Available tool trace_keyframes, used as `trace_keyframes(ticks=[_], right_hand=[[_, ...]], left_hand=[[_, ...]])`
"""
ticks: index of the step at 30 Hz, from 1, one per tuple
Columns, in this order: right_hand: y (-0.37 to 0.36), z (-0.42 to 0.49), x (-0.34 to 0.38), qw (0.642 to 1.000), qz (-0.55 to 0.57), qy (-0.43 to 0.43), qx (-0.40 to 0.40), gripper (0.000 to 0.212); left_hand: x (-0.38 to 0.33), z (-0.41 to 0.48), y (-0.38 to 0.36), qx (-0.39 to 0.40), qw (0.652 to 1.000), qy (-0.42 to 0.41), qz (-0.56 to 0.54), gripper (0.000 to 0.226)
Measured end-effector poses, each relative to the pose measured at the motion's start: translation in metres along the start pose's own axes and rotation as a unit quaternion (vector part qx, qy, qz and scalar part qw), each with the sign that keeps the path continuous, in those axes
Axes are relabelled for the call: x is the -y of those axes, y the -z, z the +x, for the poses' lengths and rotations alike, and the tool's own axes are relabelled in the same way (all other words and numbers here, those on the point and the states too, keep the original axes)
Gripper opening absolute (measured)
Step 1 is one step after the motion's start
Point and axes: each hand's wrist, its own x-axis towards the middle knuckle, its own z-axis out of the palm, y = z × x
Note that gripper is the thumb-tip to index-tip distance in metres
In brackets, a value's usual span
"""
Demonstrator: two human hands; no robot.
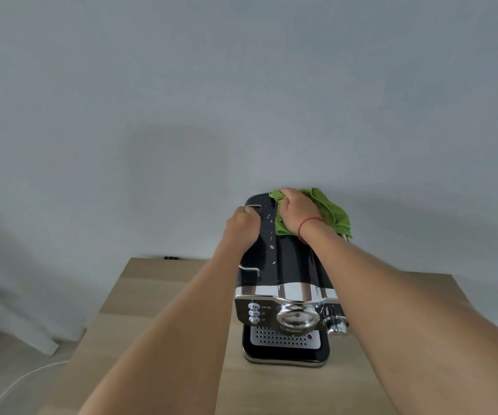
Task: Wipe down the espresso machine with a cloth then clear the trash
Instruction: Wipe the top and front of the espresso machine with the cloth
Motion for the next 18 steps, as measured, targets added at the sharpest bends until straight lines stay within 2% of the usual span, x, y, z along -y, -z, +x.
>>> trace_keyframes(ticks=[6,9,14,18], right_hand=[[-0.004,0.004,-0.001,1.000,-0.008,0.012,0.003,0.044],[-0.005,-0.008,-0.004,0.999,-0.041,0.027,-0.005,0.044],[-0.010,-0.043,-0.010,0.994,-0.104,0.022,0.026,0.056],[-0.007,-0.072,-0.014,0.990,-0.123,-0.017,0.066,0.057]], left_hand=[[0.002,0.000,0.004,-0.004,1.000,-0.002,0.015,0.042],[-0.001,-0.008,0.006,0.000,1.000,0.002,0.028,0.032],[-0.005,-0.018,0.010,-0.006,0.998,-0.018,0.067,0.028],[-0.010,-0.031,0.013,-0.001,0.998,-0.025,0.062,0.043]])
